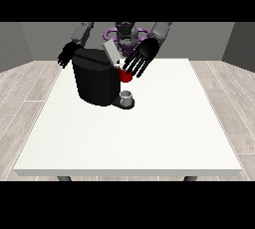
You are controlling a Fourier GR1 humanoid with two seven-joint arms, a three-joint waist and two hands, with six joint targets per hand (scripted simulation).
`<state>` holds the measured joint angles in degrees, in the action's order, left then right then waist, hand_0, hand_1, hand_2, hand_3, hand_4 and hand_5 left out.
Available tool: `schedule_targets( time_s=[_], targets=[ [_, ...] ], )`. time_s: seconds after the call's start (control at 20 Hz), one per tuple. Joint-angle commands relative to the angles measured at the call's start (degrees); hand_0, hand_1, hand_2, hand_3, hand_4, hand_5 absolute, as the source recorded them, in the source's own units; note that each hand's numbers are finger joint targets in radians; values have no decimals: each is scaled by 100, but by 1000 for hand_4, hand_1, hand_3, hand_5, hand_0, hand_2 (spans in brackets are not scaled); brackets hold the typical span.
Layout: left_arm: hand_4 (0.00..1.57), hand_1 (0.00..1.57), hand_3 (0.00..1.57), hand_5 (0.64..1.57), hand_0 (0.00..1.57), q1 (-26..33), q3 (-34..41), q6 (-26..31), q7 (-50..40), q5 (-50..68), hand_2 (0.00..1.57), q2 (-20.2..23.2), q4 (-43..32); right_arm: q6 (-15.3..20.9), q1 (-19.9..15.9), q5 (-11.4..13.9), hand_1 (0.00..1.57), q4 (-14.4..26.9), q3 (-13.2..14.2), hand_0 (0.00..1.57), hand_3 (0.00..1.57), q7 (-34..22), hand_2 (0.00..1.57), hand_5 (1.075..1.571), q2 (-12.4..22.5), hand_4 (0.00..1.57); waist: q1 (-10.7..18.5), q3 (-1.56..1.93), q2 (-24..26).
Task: Insert the coffee pod into the coffee machine and close the lid
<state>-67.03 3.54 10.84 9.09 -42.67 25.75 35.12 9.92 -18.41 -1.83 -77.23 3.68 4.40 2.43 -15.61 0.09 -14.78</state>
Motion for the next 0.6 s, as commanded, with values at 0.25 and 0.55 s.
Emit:
schedule_targets(
  time_s=[0.25,0.55],
  targets=[
    [0,0,0,1571,0,116,-5,178,110,-71,0,1,15,-64,95,-167,0,17,98,0,0,78,0,1571,-15,363,65,-8,252],
    [0,0,0,1571,0,607,10,142,117,-76,0,-113,26,-216,630,-193,0,-125,61,0,0,-13,0,1571,96,387,153,-9,758]
  ],
)
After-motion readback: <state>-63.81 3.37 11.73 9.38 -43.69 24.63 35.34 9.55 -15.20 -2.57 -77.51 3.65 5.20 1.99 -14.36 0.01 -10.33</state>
